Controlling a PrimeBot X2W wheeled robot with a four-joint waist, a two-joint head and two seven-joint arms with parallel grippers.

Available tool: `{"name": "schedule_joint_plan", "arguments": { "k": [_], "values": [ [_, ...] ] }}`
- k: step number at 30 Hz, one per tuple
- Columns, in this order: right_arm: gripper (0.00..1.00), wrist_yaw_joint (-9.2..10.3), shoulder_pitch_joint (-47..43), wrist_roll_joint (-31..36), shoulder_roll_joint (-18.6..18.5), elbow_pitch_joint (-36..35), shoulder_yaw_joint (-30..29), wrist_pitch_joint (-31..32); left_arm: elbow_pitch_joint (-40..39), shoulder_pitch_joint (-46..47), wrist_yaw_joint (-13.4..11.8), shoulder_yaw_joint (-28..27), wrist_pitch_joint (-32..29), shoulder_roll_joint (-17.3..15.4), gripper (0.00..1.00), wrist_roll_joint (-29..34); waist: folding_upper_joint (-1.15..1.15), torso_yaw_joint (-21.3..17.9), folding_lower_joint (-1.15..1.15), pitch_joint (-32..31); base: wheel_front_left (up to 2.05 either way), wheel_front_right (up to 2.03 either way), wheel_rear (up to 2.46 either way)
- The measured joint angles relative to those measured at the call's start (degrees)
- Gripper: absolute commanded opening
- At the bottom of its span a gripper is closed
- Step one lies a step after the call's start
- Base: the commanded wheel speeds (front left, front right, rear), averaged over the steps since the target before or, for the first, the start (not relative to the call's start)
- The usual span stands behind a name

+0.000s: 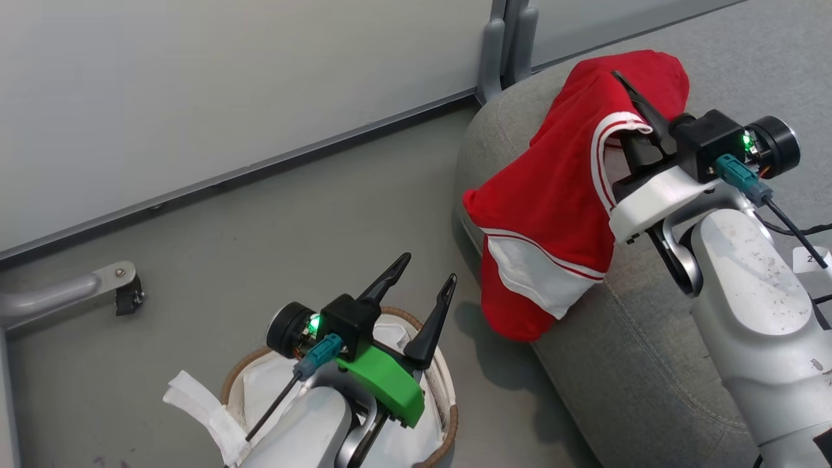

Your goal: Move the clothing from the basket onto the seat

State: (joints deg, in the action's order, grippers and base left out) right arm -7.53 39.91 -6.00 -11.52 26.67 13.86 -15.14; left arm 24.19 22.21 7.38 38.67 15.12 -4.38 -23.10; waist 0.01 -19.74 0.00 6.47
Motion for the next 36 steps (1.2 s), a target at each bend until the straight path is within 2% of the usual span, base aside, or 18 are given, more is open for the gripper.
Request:
{"name": "schedule_joint_plan", "arguments": {
  "k": [8,15,20,24,26,31,36],
  "values": [
    [0.0,0.0,3.1,1.3,-1.4,2.5,-2.8,0.0,-0.6,1.1,0.0,0.9,0.0,-0.1,1.0,0.0,0.0,0.5,0.0,2.5,0.0,0.0,0.0],
    [0.0,0.0,15.6,2.2,-6.8,8.7,-5.3,0.1,-1.3,1.9,0.0,1.1,0.0,-0.6,1.0,0.1,0.0,2.5,0.0,4.8,0.0,0.0,0.0],
    [0.0,0.0,29.3,2.1,-14.5,12.2,-6.2,3.1,-1.8,2.8,0.0,1.8,0.0,-0.9,1.0,0.6,0.0,4.1,0.0,6.9,0.0,0.0,0.0],
    [0.0,0.0,38.8,5.2,-21.4,13.1,-8.0,4.8,-2.6,3.4,0.0,2.0,0.0,-1.2,1.0,1.1,0.0,5.4,0.0,8.8,0.0,0.0,0.0],
    [0.0,0.0,41.6,5.9,-23.2,13.5,-9.0,5.1,-3.2,3.8,0.0,2.0,0.0,-1.4,1.0,1.3,0.0,6.0,0.0,9.8,0.0,0.0,0.0],
    [0.0,0.0,42.4,6.5,-25.6,16.8,-12.2,4.5,-4.0,4.9,0.0,2.0,0.0,-1.9,1.0,1.8,0.0,7.3,0.0,12.7,0.0,0.0,0.0],
    [0.0,0.0,36.4,6.6,-25.9,21.5,-15.7,2.5,-4.4,6.1,0.0,2.1,0.0,-2.6,1.0,2.2,0.0,8.0,0.0,15.8,0.0,0.0,0.0]
  ]
}}
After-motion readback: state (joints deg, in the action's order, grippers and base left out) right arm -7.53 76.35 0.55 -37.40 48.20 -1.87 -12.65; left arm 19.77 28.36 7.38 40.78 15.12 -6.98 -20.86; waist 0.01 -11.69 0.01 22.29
